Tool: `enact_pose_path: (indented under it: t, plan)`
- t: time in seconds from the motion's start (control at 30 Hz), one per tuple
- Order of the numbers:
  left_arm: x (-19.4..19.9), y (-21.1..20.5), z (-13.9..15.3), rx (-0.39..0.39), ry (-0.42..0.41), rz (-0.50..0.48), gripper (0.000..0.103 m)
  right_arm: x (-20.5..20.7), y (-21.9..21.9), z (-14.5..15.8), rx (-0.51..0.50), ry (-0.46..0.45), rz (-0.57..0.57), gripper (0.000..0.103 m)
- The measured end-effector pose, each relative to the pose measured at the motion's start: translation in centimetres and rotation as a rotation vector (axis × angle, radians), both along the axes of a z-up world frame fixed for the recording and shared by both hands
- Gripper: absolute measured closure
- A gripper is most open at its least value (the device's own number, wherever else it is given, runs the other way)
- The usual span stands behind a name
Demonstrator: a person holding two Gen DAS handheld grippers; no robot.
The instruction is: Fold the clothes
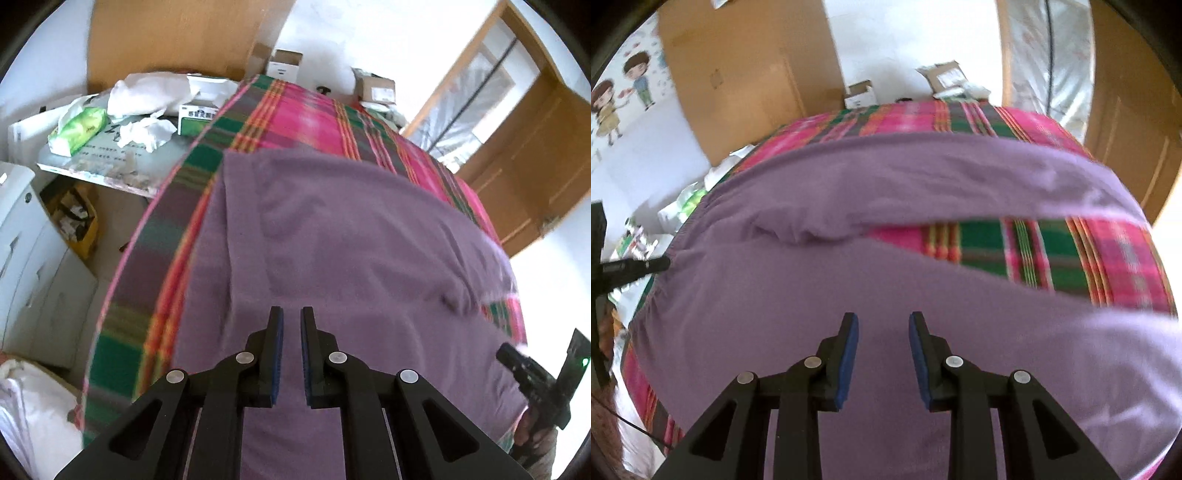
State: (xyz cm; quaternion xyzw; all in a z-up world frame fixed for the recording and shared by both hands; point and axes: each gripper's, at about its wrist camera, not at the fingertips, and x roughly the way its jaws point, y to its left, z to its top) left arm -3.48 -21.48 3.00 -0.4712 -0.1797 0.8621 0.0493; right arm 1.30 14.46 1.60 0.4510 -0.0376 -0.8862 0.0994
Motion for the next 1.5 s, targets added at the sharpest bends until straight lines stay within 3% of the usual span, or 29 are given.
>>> enact_pose_path:
  t: [0.17, 0.43, 0.53, 0.63, 0.8, 0.9, 1.07, 1.17, 1.37, 1.5]
  plan:
    - [1.1, 1.3, -1.6, 0.005, -0.045, -0.033, 0.094, 1.9, 3.5, -0.8, 0.002, 0.002, -0.114, 0.074]
    - [1.7, 0.4, -2.1, 0.057, -0.059, 0.022, 0.094, 4.2, 13.4, -1.0, -0.029, 0.032, -0.41, 0.074]
    - [1.7, 0.4, -2.1, 0.048, -0.059, 0.031, 0.094, 4.9, 15.4, -1.1, -0.094, 0.046, -0.426, 0.076]
    - [1.7, 0.5, -2.0, 0.043, -0.066, 0.042, 0.094, 5.5, 15.8, -0.8, 0.014, 0.038, -0.462, 0.074]
    - [1.7, 0.6, -1.8, 0.028, -0.08, 0.055, 0.094, 6.6, 16.8, -0.2, 0.084, 0.056, -0.513, 0.073]
    - [1.9, 0.5, -1.9, 0.04, -0.08, 0.067, 0.094, 6.4, 17.3, -0.8, 0.09, 0.012, -0.522, 0.072]
    - [2.4, 0.0, -2.1, 0.059, -0.071, 0.066, 0.094, 6.4, 15.9, -0.2, 0.078, 0.032, -0.508, 0.069]
    - [2.6, 0.0, -2.0, 0.04, -0.068, 0.065, 0.094, 5.7, 14.3, 0.1, 0.074, 0.051, -0.444, 0.069]
    - [2.8, -0.9, -2.3, 0.085, -0.049, 0.07, 0.094, 4.6, 12.0, -0.9, 0.149, 0.014, -0.401, 0.069]
    - [2.7, -1.1, -1.9, 0.043, -0.044, 0.08, 0.094, 3.6, 11.1, -0.6, 0.117, 0.007, -0.396, 0.069]
